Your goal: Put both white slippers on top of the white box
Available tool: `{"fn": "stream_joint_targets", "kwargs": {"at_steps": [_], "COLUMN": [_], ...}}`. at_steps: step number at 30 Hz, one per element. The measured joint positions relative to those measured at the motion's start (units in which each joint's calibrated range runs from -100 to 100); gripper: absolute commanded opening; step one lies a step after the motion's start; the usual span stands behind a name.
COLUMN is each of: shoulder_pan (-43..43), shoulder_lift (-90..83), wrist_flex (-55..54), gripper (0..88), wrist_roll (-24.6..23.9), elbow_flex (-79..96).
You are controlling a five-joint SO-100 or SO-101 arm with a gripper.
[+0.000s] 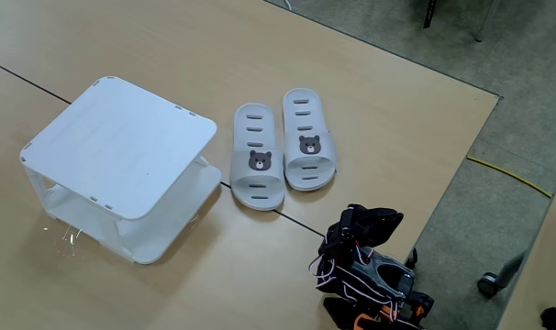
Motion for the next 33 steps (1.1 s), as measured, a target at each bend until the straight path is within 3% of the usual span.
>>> {"fn": "stream_joint_targets", "kwargs": {"at_steps": [27, 33], "shoulder_pan": [0.2, 15.4], "shoulder_lift": [0.0, 0.0], "wrist_flex": [3.0, 20.6], "gripper": [0.8, 0.8], "wrist_roll": [0.0, 0.0], "elbow_flex": [0.0, -0.1]}}
